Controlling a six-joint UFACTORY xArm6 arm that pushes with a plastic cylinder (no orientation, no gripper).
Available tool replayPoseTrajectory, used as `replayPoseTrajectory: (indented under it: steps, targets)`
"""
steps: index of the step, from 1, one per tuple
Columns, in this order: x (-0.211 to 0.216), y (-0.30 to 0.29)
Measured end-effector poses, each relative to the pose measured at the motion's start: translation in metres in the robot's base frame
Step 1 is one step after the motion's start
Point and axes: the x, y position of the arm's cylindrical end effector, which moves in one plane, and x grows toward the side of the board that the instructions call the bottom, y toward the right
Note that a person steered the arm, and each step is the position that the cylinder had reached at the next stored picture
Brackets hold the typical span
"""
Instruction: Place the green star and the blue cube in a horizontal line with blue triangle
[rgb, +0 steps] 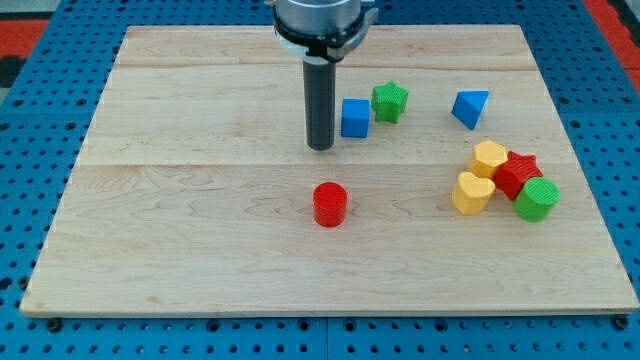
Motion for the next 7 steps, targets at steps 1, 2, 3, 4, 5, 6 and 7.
replayPoseTrajectory:
  steps: [1,2,3,4,5,6,7]
  targets:
    - [-0.007,0.092]
    - [-0.028,0.086]
    - [-0.042,0.030]
    - [-0.051,-0.032]
    - [-0.051,-0.017]
    - [-0.029,0.037]
    - [0.028,0.042]
